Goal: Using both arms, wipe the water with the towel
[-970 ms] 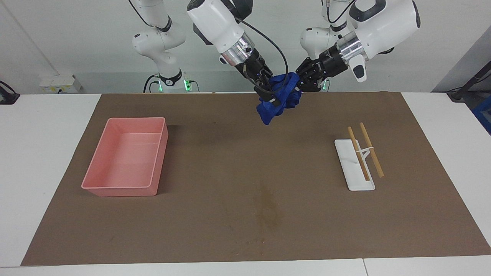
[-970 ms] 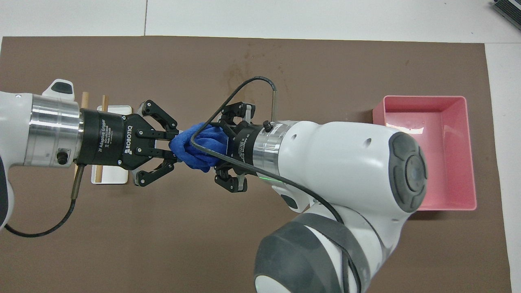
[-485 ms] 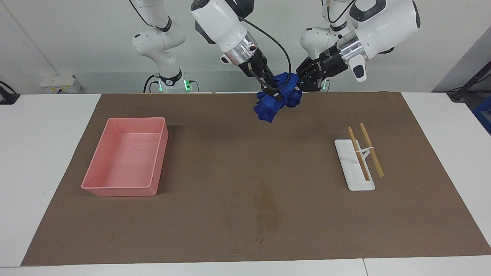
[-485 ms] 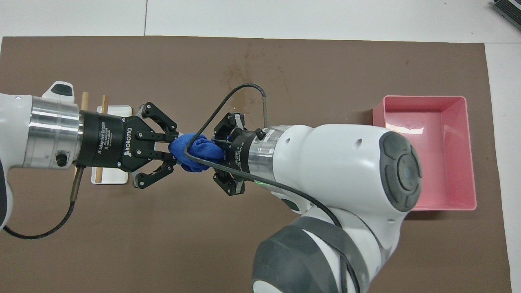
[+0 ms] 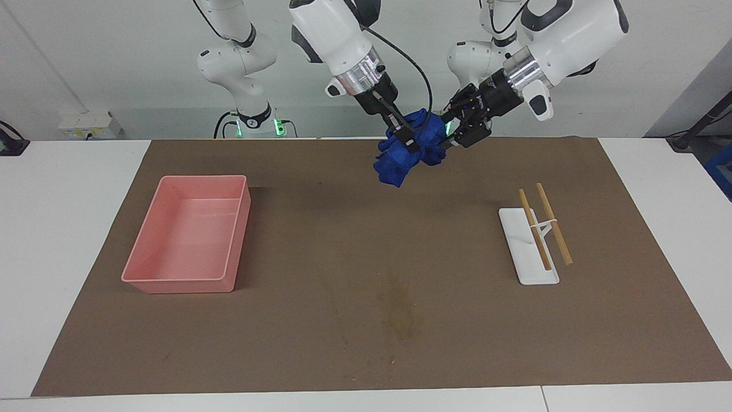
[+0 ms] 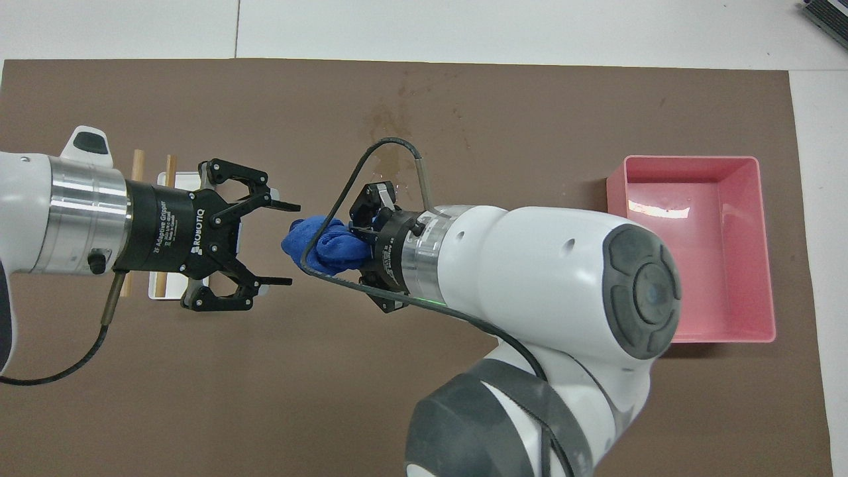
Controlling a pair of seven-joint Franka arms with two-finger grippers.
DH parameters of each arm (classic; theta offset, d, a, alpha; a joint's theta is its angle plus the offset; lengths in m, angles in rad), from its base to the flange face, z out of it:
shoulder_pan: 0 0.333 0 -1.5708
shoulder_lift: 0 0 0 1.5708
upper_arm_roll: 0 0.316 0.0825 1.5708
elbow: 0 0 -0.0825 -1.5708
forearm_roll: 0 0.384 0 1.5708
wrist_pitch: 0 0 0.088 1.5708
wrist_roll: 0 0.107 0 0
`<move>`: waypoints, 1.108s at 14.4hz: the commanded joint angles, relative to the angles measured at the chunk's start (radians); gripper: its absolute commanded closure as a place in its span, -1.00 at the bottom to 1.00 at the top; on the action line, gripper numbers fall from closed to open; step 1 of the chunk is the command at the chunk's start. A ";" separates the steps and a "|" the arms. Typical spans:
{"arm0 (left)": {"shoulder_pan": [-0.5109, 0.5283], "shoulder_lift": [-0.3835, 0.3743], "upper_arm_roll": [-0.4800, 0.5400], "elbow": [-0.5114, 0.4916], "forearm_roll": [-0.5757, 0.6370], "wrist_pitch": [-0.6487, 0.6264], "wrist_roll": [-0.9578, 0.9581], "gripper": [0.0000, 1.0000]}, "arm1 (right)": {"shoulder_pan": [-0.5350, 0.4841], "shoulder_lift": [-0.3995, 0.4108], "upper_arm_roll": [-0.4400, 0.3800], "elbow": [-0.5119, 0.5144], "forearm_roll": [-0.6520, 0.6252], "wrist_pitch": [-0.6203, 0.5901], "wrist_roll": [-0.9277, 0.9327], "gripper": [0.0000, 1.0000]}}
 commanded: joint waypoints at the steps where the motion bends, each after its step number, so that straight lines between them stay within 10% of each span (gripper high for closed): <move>1: -0.011 -0.010 0.007 0.011 0.117 0.004 0.109 -1.00 | -0.017 0.017 0.006 -0.009 -0.015 0.147 -0.104 1.00; 16: 0.139 0.004 0.018 0.017 0.640 0.006 1.281 -1.00 | -0.119 0.689 -0.003 0.570 -0.095 0.436 -1.003 1.00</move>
